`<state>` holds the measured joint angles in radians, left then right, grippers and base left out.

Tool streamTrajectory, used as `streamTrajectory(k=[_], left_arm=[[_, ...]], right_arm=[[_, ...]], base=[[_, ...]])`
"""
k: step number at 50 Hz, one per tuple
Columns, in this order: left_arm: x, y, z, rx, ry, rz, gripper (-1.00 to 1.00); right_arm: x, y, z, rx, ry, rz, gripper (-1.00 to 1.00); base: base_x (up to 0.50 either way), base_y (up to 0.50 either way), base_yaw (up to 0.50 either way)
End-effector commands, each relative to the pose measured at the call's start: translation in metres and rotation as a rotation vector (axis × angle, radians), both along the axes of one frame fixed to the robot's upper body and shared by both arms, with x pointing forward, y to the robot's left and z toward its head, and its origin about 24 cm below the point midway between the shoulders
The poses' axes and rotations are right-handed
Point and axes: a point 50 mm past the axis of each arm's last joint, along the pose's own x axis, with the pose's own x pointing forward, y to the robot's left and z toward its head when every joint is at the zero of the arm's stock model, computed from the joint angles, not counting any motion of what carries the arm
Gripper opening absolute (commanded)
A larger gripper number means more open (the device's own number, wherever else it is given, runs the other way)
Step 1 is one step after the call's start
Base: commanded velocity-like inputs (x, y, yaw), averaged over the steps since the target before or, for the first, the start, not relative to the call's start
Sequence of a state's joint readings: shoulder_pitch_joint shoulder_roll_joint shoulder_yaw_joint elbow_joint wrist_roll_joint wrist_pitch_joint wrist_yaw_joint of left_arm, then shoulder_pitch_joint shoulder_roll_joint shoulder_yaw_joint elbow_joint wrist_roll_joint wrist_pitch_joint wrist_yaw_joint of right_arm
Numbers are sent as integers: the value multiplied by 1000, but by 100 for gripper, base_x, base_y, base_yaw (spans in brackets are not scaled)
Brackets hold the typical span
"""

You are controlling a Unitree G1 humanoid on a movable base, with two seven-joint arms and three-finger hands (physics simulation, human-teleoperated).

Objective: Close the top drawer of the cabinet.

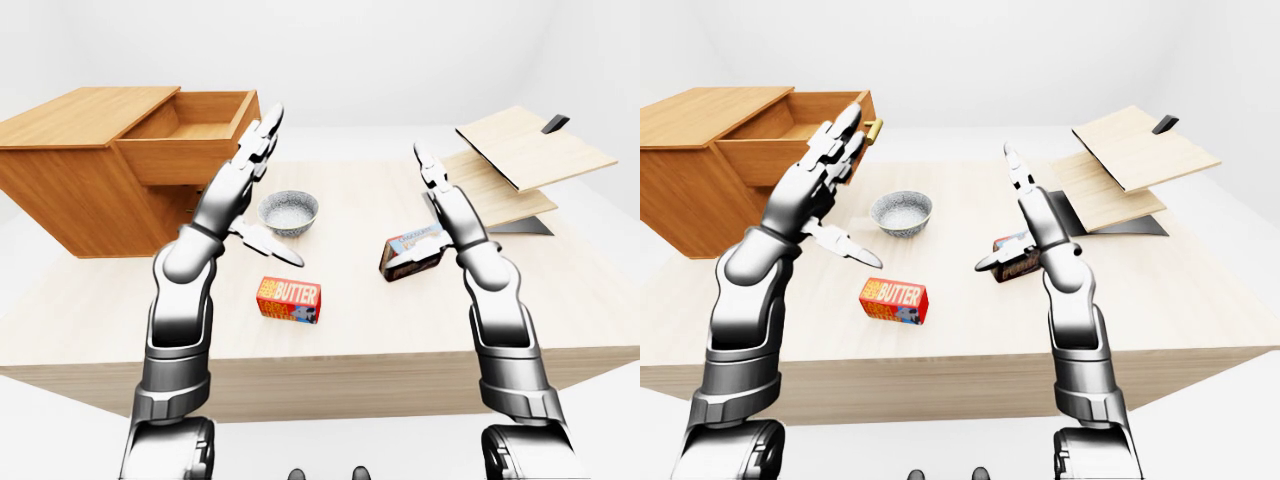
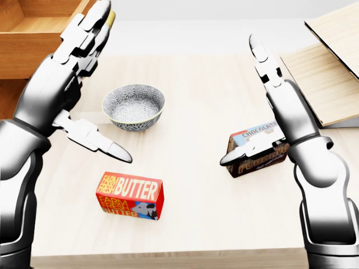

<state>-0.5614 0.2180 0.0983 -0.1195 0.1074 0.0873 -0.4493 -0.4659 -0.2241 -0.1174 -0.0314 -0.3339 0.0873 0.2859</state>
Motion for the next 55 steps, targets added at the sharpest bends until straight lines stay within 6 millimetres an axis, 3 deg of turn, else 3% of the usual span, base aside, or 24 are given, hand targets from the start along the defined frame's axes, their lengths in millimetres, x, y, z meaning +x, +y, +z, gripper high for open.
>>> streamTrajectory(k=[1, 5, 9, 27, 33, 55], left_arm=[[5, -7, 29, -1, -78, -37, 100], [10, -6, 27, -13, -58, -30, 100], [7, -14, 38, -14, -105, -44, 100], [-8, -15, 27, 16, -113, -51, 100], [11, -26, 46, 3, -122, -56, 100], [13, -29, 46, 4, -118, -57, 100]], right_arm=[[11, -2, 14, -42, -18, -10, 100], [11, 0, 18, -61, -29, -5, 100], [11, -2, 17, -68, -22, -7, 100], [6, -2, 13, -53, -4, 32, 100], [6, -2, 10, -51, 7, 31, 100], [8, -1, 4, -45, 28, 27, 100]], base=[[0, 0, 0], [0, 0, 0], [0, 0, 0], [2, 0, 0], [19, 0, 0], [20, 0, 0]])
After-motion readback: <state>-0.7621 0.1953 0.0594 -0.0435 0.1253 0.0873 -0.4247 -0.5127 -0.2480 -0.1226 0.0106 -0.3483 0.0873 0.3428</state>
